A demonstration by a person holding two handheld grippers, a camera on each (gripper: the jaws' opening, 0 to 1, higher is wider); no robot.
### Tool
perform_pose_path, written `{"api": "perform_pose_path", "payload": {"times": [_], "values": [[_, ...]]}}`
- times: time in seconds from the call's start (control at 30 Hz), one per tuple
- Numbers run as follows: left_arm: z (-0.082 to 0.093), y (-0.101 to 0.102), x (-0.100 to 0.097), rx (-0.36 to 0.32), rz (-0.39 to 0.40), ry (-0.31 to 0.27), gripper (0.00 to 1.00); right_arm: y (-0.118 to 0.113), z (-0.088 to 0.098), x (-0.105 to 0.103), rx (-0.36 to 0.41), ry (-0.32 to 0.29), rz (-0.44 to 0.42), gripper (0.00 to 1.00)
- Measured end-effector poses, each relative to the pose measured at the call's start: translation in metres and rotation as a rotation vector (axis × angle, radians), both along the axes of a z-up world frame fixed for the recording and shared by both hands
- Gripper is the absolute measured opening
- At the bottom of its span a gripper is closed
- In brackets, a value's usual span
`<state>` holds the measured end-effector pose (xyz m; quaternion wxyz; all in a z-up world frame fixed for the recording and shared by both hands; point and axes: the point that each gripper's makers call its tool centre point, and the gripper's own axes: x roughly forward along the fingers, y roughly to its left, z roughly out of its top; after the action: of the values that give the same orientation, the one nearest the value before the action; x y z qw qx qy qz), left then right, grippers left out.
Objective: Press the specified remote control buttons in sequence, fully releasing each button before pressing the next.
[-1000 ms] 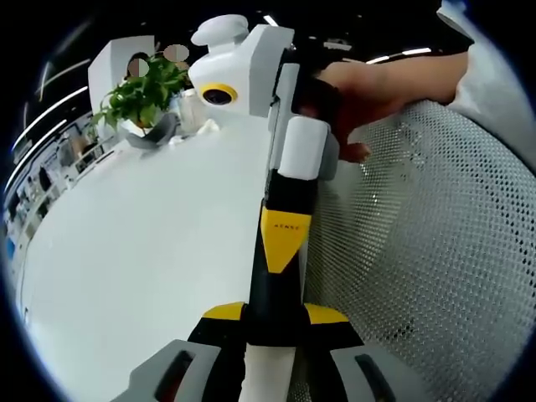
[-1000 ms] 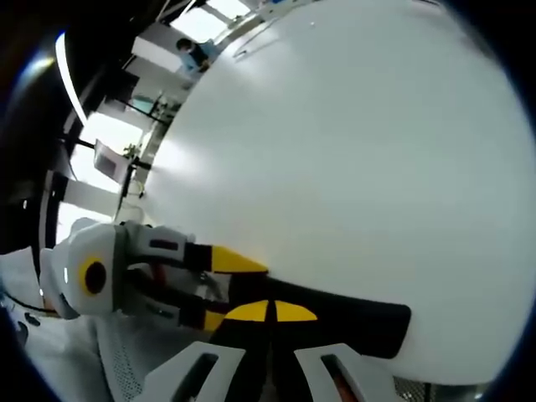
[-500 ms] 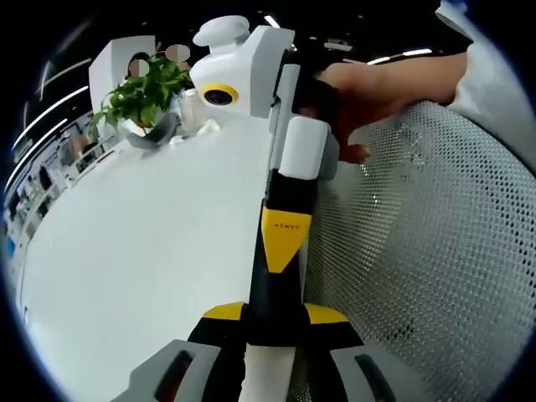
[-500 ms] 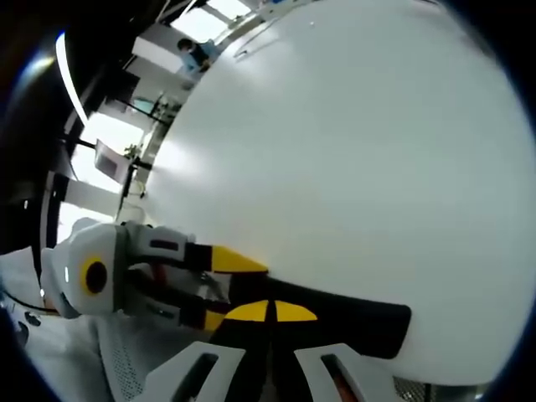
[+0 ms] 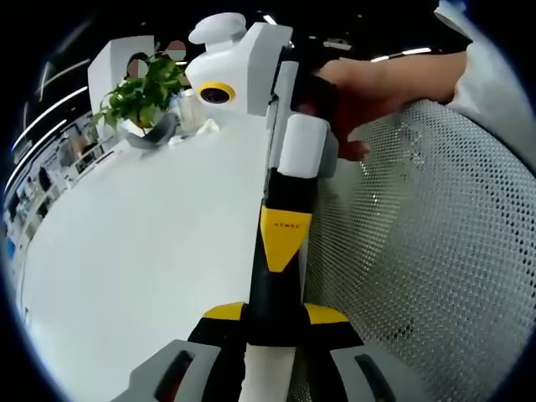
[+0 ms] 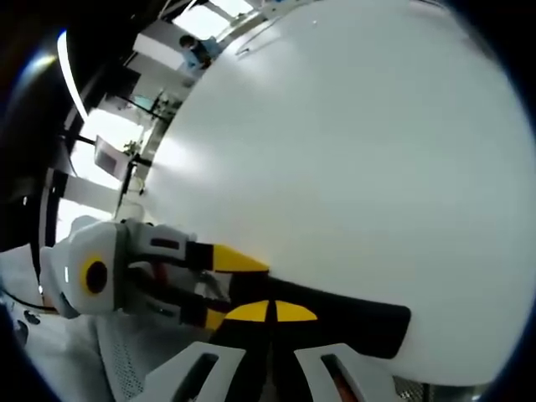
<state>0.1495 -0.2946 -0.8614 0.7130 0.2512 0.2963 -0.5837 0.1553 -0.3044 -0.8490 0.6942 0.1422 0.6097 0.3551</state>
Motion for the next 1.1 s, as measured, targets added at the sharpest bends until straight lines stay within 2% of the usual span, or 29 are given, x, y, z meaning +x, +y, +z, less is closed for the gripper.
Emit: {"api": "perform_pose_path", "payload": {"times": [0.03, 0.1, 0.17, 0.23, 0.33, 0.4, 0.6, 0.67, 0.73, 0.8, 0.93, 1.1], "values": [[0.0, 0.0, 0.0, 0.001, 0.0, 0.0, 0.25, 0.001, 0.002, 0.001, 0.014, -0.003, -0.01, 0.0], [-0.001, 0.0, 0.0, 0.003, -0.001, -0.001, 0.25, 0.005, 0.016, 0.011, 0.095, -0.028, -0.073, 0.0], [0.0, 0.0, 0.0, 0.006, -0.002, -0.003, 0.25, 0.003, 0.022, 0.017, 0.126, -0.035, -0.113, 0.0], [0.0, 0.0, 0.0, 0.007, -0.002, -0.003, 0.25, -0.002, 0.03, 0.026, 0.153, -0.07, -0.162, 0.0], [0.0, 0.0, 0.0, 0.009, -0.003, -0.005, 0.25, -0.001, 0.053, 0.039, 0.232, -0.172, -0.188, 0.0], [0.0, 0.0, 0.0, 0.01, -0.002, -0.006, 0.25, -0.002, 0.067, 0.049, 0.276, -0.25, -0.237, 0.0], [-0.001, 0.0, -0.001, 0.018, -0.011, -0.015, 0.25, -0.02, 0.076, 0.063, 0.2, -0.393, -0.269, 0.0], [-0.002, 0.0, -0.002, 0.035, -0.035, -0.045, 0.25, -0.025, 0.082, 0.07, 0.183, -0.46, -0.289, 0.0], [-0.002, 0.0, -0.003, 0.043, -0.038, -0.052, 0.25, -0.03, 0.086, 0.074, 0.169, -0.501, -0.306, 0.0], [-0.002, 0.001, -0.002, 0.042, -0.037, -0.05, 0.25, -0.037, 0.091, 0.079, 0.163, -0.539, -0.337, 0.0], [-0.002, 0.001, -0.002, 0.043, -0.039, -0.051, 0.25, -0.05, 0.097, 0.081, 0.133, -0.571, -0.376, 0.0], [-0.002, 0.001, -0.002, 0.042, -0.037, -0.048, 0.25, -0.076, 0.117, 0.086, 0.054, -0.682, -0.427, 0.0]]}}
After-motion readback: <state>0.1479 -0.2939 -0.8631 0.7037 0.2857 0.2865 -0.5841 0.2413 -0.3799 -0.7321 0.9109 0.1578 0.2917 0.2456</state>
